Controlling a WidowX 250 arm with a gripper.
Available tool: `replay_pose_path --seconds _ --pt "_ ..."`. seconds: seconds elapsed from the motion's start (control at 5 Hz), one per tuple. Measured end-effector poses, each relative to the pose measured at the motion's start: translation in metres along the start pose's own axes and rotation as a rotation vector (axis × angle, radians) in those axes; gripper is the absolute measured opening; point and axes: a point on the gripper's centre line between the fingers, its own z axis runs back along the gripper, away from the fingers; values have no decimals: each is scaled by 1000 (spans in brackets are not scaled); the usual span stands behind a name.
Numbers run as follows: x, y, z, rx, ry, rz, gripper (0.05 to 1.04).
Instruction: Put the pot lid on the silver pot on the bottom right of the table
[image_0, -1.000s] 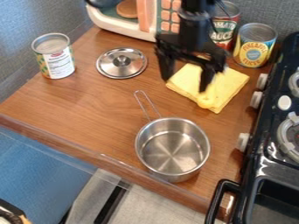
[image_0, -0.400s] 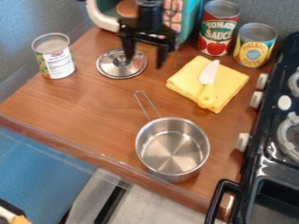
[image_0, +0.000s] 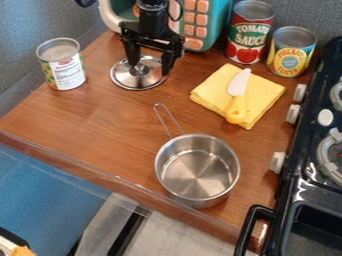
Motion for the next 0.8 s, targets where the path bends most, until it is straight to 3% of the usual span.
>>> replay_pose_path --seconds 0.8 --pt "20 22 -28 13 40 37 983"
